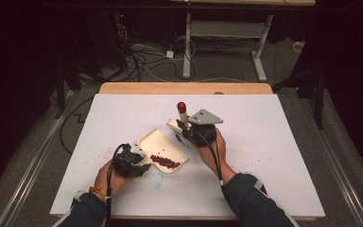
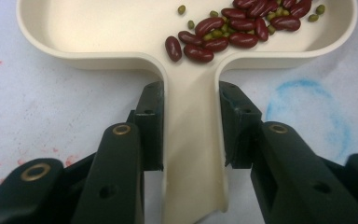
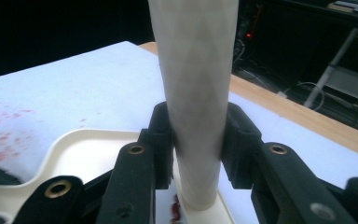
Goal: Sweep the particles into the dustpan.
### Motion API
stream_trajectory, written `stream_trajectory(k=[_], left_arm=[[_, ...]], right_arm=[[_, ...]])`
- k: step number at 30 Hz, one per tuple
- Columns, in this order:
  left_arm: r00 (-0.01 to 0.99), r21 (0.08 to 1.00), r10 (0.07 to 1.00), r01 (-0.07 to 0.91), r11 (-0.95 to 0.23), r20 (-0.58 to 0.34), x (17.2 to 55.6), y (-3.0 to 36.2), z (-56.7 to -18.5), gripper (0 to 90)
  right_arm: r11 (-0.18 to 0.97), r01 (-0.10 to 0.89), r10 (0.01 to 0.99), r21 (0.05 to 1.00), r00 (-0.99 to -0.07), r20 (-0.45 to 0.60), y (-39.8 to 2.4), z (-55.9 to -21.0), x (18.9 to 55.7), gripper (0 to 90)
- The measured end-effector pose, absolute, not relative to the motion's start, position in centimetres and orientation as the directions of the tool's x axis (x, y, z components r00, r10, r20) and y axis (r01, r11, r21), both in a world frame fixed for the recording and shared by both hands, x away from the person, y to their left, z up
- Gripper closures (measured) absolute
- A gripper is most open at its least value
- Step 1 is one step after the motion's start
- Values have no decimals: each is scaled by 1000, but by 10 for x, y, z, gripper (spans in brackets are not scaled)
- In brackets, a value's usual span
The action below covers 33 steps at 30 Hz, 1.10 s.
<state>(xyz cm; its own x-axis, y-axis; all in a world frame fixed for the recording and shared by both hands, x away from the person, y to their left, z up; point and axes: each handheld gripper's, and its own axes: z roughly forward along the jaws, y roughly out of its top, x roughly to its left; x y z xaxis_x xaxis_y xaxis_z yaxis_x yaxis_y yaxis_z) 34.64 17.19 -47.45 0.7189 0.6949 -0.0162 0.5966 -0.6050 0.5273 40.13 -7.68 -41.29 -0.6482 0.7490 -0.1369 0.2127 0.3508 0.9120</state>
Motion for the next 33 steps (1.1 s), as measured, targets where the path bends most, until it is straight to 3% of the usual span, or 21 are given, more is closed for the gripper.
stream_trajectory(k=[16, 33], left_arm=[[716, 532, 698, 596, -601, -12, 347, 167, -474, 632], [719, 544, 695, 590, -597, -17, 346, 170, -473, 632]], right_arm=[[324, 192, 642, 927, -764, -66, -56, -407, 359, 704], [281, 154, 679, 947, -730, -83, -81, -388, 360, 705]])
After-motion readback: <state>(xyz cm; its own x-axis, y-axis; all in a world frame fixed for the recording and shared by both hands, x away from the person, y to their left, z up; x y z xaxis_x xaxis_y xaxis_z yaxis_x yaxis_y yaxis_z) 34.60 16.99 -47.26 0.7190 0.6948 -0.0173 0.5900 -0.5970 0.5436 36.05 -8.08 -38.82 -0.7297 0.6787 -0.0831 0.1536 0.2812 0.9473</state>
